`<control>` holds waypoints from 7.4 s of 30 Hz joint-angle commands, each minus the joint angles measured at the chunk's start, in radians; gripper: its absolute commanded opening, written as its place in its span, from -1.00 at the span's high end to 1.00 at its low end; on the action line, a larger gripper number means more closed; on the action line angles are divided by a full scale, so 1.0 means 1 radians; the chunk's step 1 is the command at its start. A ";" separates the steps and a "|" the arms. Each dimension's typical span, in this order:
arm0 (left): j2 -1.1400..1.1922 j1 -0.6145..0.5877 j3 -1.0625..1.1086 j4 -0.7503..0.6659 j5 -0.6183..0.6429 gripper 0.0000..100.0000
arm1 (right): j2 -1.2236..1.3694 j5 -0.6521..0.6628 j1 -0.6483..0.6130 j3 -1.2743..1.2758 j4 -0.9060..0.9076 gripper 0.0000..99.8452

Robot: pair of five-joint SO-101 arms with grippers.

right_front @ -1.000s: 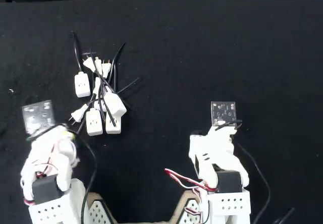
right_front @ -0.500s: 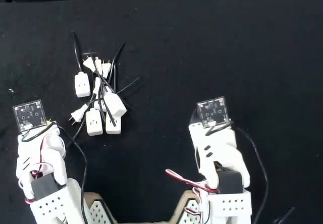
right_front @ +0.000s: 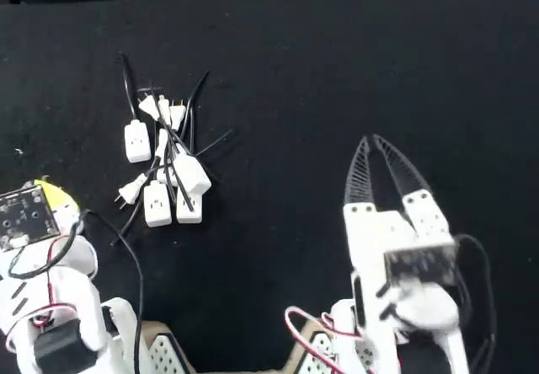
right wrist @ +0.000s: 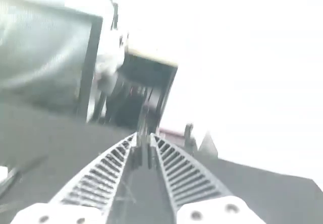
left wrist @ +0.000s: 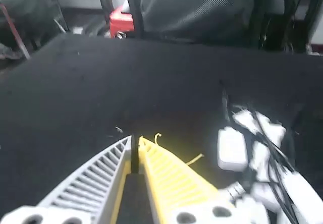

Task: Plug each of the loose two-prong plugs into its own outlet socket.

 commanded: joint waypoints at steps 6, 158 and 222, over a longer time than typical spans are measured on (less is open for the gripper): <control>0.443 0.145 -0.114 0.066 -0.071 0.76 | -0.044 -0.103 0.014 -0.107 -0.015 0.96; 2.044 0.251 -1.504 0.632 -0.052 0.52 | 1.454 -0.288 -0.256 -0.044 -0.511 0.58; 1.857 0.042 -1.290 0.598 -0.247 0.62 | 1.454 -0.227 -0.259 -0.041 -0.511 0.58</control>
